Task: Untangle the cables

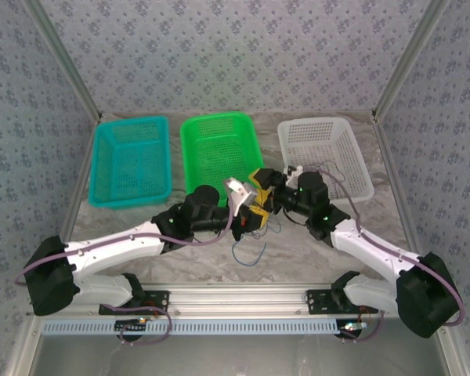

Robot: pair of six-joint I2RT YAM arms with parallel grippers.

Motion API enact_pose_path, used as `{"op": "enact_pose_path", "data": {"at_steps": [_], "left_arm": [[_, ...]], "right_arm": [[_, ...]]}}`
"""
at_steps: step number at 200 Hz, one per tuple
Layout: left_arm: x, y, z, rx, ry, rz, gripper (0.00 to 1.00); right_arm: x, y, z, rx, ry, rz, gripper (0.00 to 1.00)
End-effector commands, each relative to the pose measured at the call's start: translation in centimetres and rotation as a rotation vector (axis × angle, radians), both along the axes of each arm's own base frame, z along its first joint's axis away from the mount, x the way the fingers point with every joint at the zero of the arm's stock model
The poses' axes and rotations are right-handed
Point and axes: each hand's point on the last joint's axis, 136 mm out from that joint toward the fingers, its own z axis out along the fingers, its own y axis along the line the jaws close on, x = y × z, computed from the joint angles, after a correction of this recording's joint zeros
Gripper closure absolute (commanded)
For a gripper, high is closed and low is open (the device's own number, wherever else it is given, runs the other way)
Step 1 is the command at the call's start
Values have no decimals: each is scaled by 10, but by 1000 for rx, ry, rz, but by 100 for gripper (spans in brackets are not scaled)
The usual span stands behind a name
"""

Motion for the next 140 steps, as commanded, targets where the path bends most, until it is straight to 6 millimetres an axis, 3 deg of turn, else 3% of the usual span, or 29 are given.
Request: {"op": "enact_pose_path", "data": {"at_steps": [1, 50, 102, 140], "left_arm": [[-17, -4, 30, -93, 1, -79, 97], [-24, 12, 16, -78, 40, -60, 97], [-26, 17, 12, -65, 46, -55, 96], [-27, 26, -4, -23, 71, -29, 96]], "right_arm": [[16, -8, 47, -31, -181, -21, 42], [18, -10, 112, -144, -375, 23, 42], [25, -16, 125, -133, -415, -25, 50], [26, -30, 140, -228, -451, -34, 58]]}}
